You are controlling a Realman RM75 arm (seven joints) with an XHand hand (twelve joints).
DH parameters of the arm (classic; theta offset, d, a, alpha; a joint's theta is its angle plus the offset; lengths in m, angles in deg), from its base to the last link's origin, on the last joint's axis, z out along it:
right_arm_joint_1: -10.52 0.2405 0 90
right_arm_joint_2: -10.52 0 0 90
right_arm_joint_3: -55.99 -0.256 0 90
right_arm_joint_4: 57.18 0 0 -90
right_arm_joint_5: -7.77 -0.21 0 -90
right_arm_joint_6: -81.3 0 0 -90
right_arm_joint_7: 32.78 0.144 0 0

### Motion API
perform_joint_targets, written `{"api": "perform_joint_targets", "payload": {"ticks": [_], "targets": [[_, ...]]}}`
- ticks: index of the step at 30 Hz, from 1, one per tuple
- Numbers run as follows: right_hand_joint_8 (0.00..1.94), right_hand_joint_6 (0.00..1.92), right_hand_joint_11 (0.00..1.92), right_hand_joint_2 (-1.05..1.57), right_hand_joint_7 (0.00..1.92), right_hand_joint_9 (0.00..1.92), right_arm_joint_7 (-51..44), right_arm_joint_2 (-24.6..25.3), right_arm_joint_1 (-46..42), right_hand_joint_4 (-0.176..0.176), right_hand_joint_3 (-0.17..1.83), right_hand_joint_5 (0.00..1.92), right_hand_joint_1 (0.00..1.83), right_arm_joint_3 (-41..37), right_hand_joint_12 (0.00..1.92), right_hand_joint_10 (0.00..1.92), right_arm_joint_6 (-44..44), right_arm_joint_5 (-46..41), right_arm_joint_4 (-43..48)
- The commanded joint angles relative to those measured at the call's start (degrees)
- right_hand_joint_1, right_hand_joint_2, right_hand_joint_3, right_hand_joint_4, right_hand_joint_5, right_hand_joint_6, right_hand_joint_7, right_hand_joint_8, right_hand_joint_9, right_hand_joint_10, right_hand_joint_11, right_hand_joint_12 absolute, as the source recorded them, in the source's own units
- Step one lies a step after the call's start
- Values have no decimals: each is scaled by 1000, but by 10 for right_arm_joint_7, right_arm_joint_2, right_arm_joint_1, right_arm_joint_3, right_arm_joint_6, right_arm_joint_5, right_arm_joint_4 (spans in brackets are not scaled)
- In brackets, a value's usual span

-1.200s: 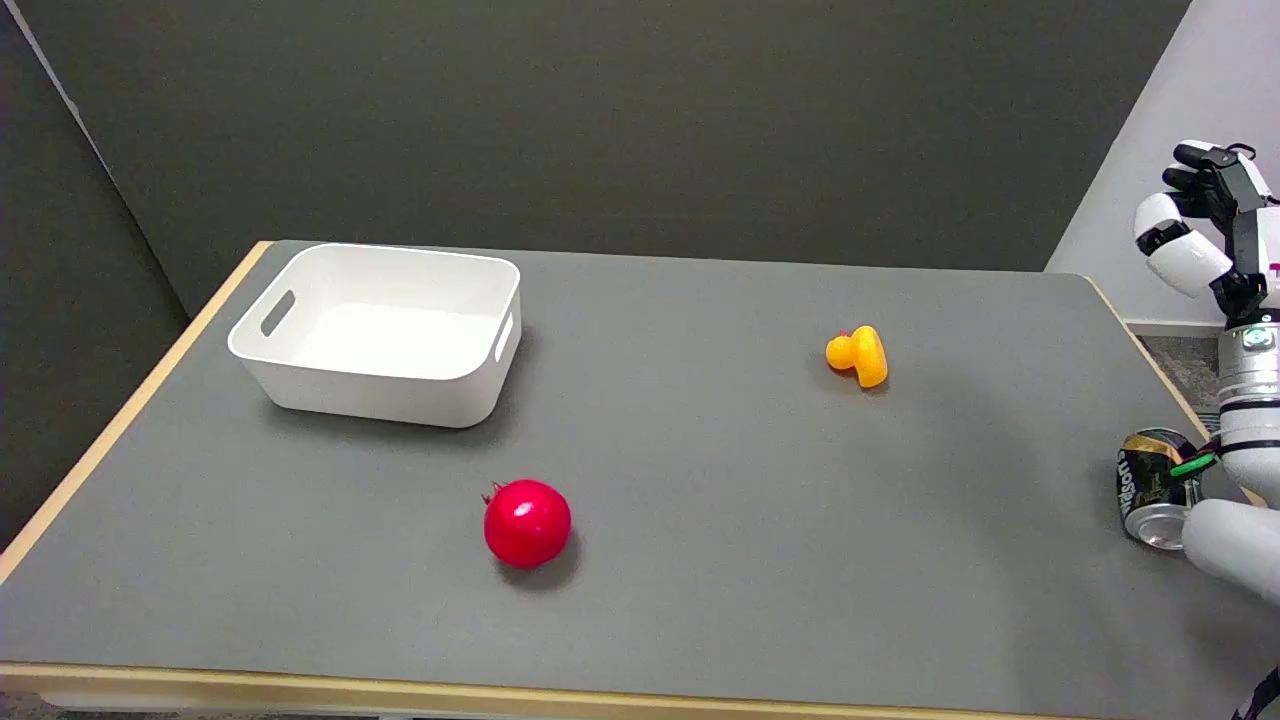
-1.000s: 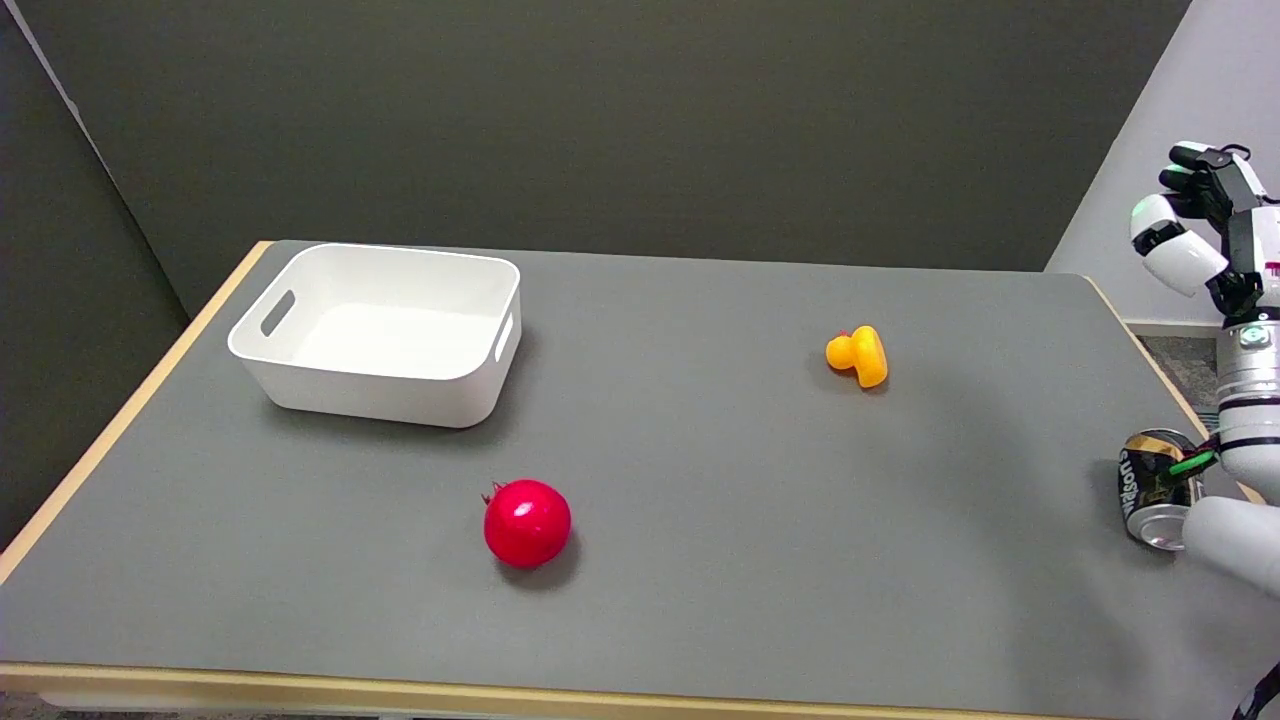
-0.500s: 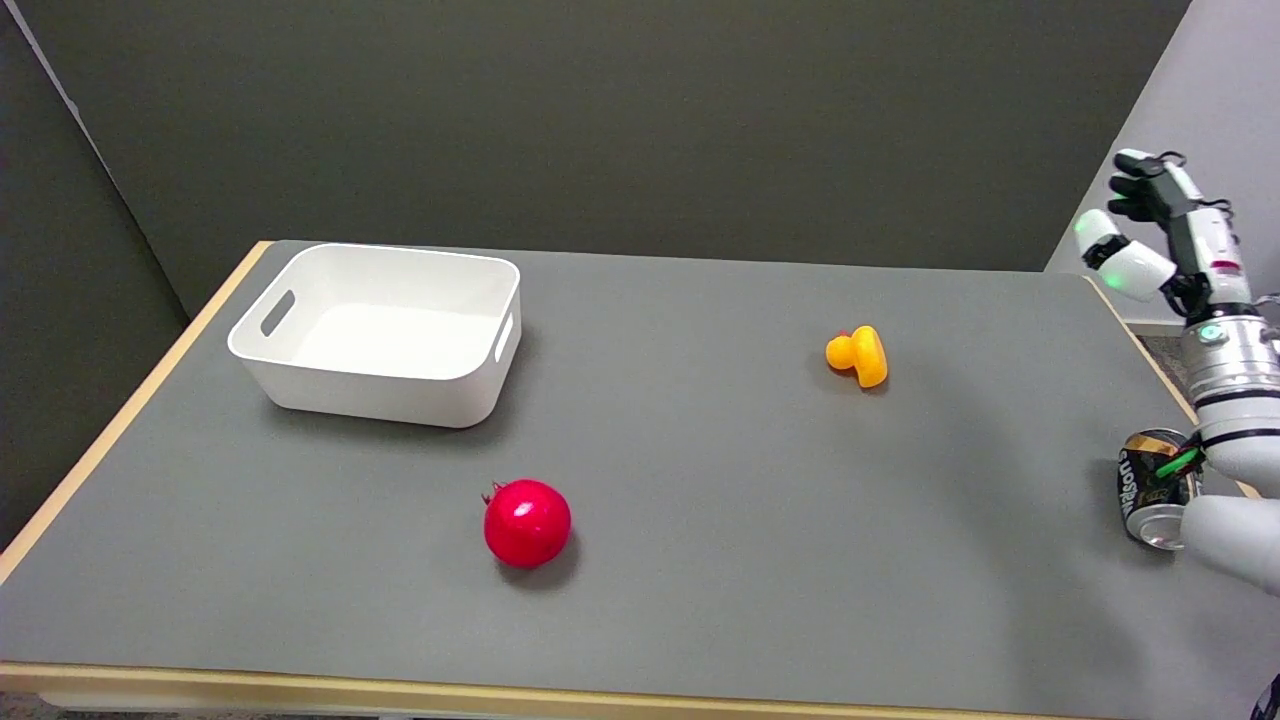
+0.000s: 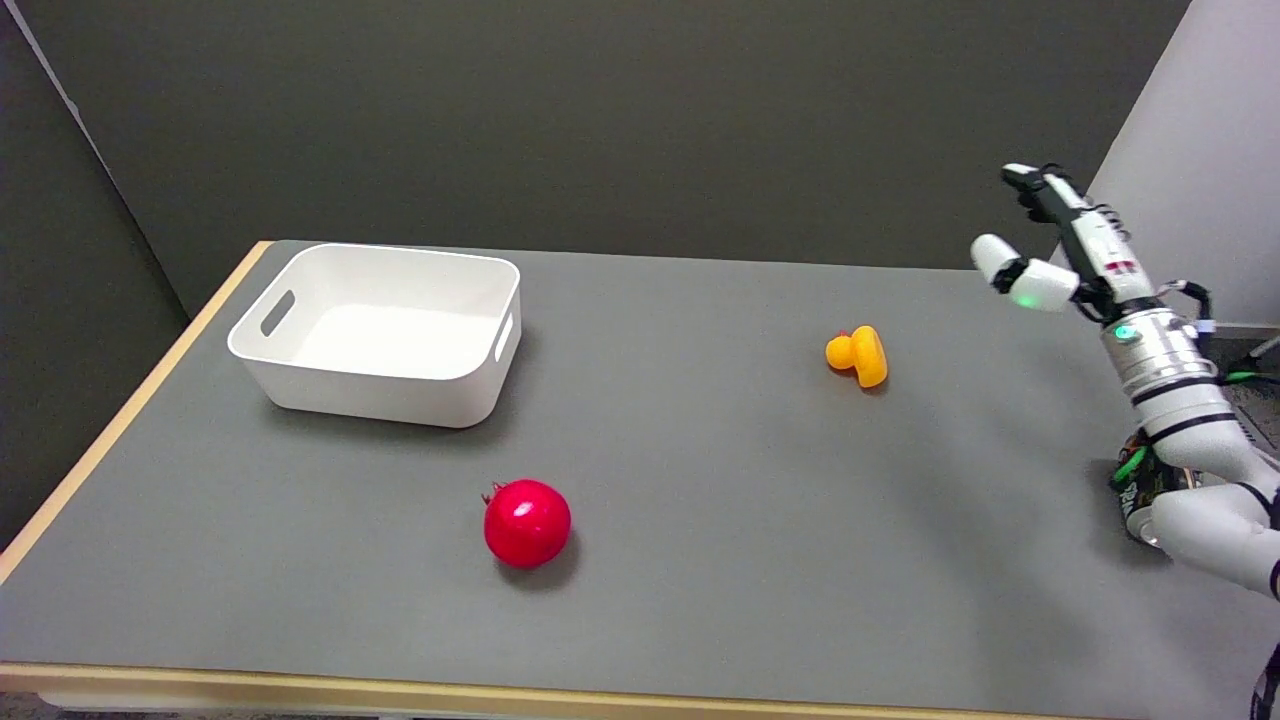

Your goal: Pick up the yellow duck.

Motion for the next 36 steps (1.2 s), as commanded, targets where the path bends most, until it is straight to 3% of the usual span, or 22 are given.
{"api": "perform_joint_targets", "payload": {"ticks": [1, 6, 8, 12, 18, 25, 36], "targets": [[331, 413, -1, 589, 132, 53, -244, 62, -9, 6, 962, 119, 440, 26, 1028, 658, 196, -11, 214], [275, 349, -1, 617, 180, 61, -358, 69, -10, -5, 850, 153, 455, 46, 1022, 666, 242, -71, 257], [358, 415, -1, 588, 156, 55, -382, 69, -10, -11, 954, 129, 425, 57, 1039, 680, 244, -105, 264], [306, 365, -1, 614, 187, 69, -473, 69, -11, -23, 846, 157, 439, 76, 1053, 697, 245, -169, 281], [382, 419, -1, 588, 181, 74, -580, 69, -24, -39, 941, 151, 396, 85, 1069, 715, 255, -258, 297], [402, 428, -1, 584, 200, 95, -617, 71, -41, -47, 930, 164, 411, 91, 1093, 739, 250, -300, 287], [415, 439, -1, 586, 211, 104, -639, 72, -41, -53, 935, 171, 467, 112, 1088, 745, 249, -297, 252]]}}
